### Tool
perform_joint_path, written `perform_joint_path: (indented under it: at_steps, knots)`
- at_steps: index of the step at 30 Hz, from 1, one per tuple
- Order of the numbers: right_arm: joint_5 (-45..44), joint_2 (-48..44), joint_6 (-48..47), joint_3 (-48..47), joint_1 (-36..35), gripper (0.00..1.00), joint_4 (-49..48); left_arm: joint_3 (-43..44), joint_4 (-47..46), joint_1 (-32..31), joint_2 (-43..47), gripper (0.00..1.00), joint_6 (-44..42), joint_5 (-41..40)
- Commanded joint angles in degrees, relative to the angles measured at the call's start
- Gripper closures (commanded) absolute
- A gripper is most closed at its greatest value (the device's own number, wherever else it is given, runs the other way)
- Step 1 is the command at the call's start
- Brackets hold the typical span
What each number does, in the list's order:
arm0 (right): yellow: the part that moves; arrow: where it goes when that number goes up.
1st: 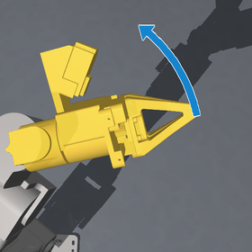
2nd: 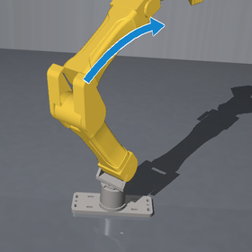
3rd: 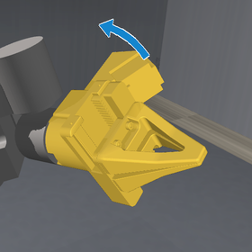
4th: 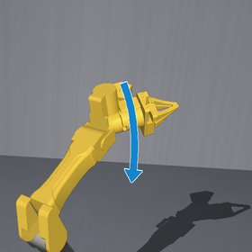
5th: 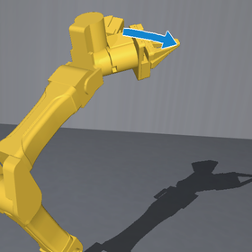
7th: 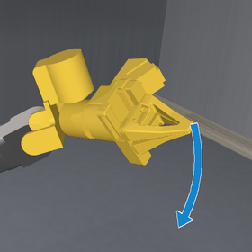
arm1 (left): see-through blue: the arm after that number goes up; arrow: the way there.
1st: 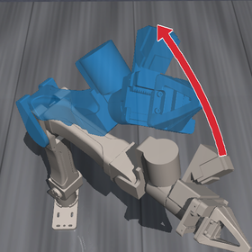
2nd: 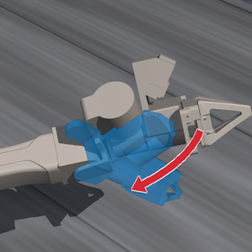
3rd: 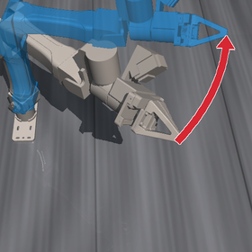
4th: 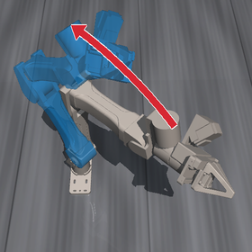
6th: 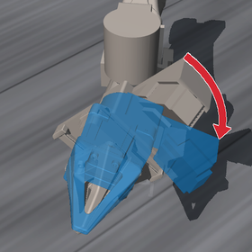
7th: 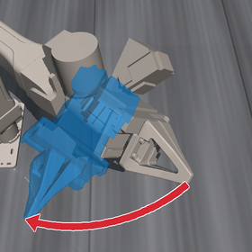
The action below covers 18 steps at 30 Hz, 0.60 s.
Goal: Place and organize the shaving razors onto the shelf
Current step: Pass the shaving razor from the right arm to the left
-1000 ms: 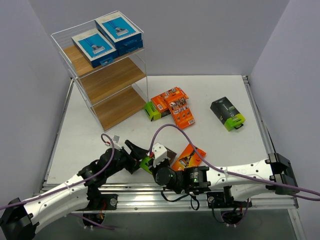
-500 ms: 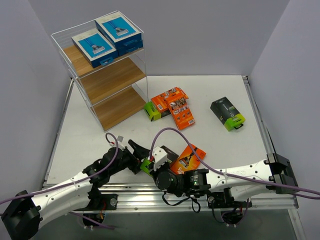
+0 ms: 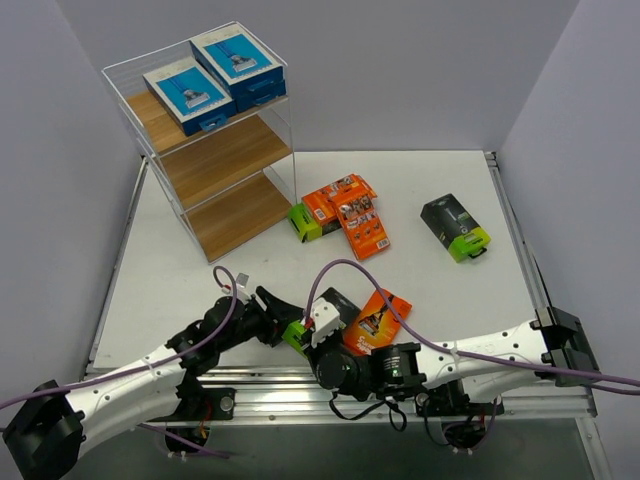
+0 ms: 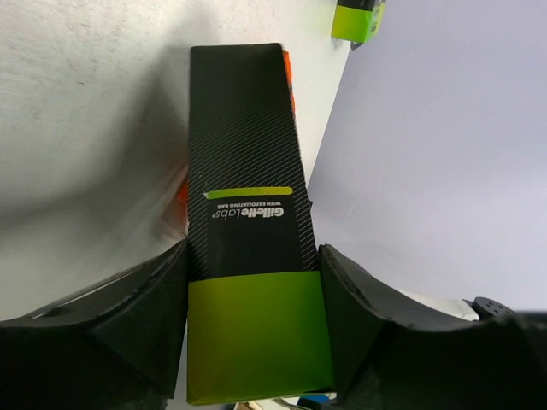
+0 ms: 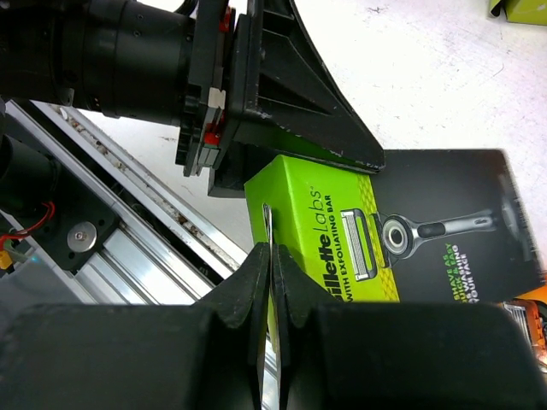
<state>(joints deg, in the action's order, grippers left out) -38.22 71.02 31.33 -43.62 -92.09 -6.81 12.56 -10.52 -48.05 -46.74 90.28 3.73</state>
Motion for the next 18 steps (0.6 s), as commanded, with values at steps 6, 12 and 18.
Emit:
perform_joint_path:
  at_steps: [6,12,18]
  knots:
    - [-4.76,-2.56,3.91,0.99,-2.12,1.0,-0.49,1.33,-2.4,0.94,3.15,0.55,-4.76,0.05]
    - [-6.08,-3.0,5.4,1.69,-3.09,1.0,0.48,2.38,-0.64,1.47,3.32,0.67,-7.31,0.32]
    - [-6.61,-4.14,5.85,2.04,-3.53,1.0,0.83,2.74,0.85,2.08,3.59,0.74,-10.21,0.84]
